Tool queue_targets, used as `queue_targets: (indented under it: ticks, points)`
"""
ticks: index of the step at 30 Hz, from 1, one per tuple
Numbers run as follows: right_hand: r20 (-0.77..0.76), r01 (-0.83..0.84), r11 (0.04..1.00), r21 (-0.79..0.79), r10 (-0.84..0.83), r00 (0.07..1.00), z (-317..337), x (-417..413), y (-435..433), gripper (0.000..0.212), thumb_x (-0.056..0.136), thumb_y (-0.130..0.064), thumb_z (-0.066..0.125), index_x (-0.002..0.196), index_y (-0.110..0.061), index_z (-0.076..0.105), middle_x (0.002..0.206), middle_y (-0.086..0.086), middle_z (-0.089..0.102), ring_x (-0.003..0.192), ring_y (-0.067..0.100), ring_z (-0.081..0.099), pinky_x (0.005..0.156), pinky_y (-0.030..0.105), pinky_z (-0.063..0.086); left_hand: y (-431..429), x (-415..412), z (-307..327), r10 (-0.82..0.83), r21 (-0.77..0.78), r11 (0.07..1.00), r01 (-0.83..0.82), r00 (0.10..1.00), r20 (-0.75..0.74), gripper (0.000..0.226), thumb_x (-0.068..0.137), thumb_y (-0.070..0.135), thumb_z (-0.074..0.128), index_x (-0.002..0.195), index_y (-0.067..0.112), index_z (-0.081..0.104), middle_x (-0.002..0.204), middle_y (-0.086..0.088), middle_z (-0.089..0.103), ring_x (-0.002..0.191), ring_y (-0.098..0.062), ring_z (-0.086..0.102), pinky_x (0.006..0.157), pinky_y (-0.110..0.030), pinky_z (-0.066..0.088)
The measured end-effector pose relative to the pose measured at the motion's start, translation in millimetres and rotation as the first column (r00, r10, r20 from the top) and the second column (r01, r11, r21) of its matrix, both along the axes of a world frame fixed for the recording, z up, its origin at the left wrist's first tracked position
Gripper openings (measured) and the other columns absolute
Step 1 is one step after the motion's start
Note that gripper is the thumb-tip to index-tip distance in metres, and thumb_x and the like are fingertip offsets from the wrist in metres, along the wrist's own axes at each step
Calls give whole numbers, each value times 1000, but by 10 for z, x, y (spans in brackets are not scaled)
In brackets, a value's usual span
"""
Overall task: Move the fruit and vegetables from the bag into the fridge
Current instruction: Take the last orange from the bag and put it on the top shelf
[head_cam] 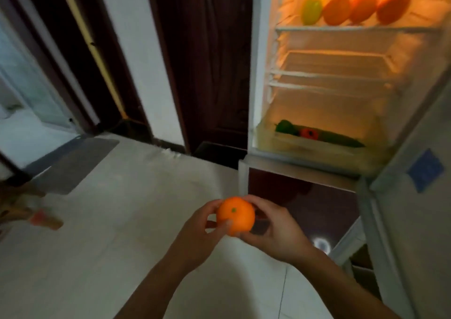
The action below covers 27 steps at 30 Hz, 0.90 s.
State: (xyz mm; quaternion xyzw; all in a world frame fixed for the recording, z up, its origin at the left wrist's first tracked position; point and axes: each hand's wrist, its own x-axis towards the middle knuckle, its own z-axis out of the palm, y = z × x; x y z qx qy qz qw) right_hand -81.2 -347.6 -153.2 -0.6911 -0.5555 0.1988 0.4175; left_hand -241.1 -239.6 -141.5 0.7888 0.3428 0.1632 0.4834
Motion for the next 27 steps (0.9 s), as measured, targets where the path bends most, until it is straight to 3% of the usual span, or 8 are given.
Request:
queue_targets:
  ticks: [3,7,9,12,16,21,24,27]
  points:
    - [-30,169,985,40,-168,985,118,383,90,65,70,-41,78,125,-41,44,124,-21,52,110,-4,52,89,20,49,321,580,111,-152,-5,988,153,988,24,42,86,38,60,125,42,44,122,18,49,95,8,54,67,-8,44]
    - [-2,318,942,104,-320,947,330,942,178,65,67,-43,78,122,-47,42,118,-27,53,107,-10,52,84,7,44,660,1365,304,-350,53,936,348,936,29,49,82,52,58,128,42,43,127,15,49,106,-1,55,89,-24,47]
    - [20,379,914,146,-385,923,423,1293,270,66,66,-44,79,121,-46,43,117,-26,54,106,-12,52,82,5,43,856,1800,434,-439,147,888,436,898,-11,51,82,57,56,128,43,43,130,14,48,113,-2,52,96,-30,46]
    - [41,456,864,212,-475,879,560,1871,478,63,65,-39,82,118,-40,48,117,-22,54,103,-9,53,84,9,44,1156,2467,704,-511,345,791,506,856,-83,52,86,50,54,135,37,40,130,12,44,114,-2,48,92,-22,41]
    - [56,562,749,351,-616,786,881,2652,738,63,63,-35,84,116,-35,51,110,-12,57,97,2,57,77,5,45,1572,3294,1153,-540,521,679,517,833,-123,49,88,48,51,133,32,44,132,5,47,119,-10,46,97,-30,41]
    - [52,605,649,460,-700,712,1275,3390,833,65,67,-37,80,124,-26,50,117,-8,53,101,7,55,77,13,49,1839,4090,1677,-537,715,571,403,843,-46,44,89,41,56,130,28,47,129,8,47,108,2,39,85,-18,33]
    - [37,636,564,527,-763,646,1395,3652,904,64,68,-32,80,124,-23,50,120,-5,49,104,9,53,73,8,49,1939,4457,1976,-547,807,482,342,837,-28,43,88,37,58,128,25,50,130,4,49,114,-6,45,83,-17,31]
    - [-5,669,476,571,-813,582,1440,3831,1000,63,68,-28,80,123,-17,51,122,-1,47,107,16,53,73,12,47,2084,4857,2280,-562,884,316,344,819,-117,43,86,34,62,126,21,52,127,-3,52,117,-18,46,88,-21,31]
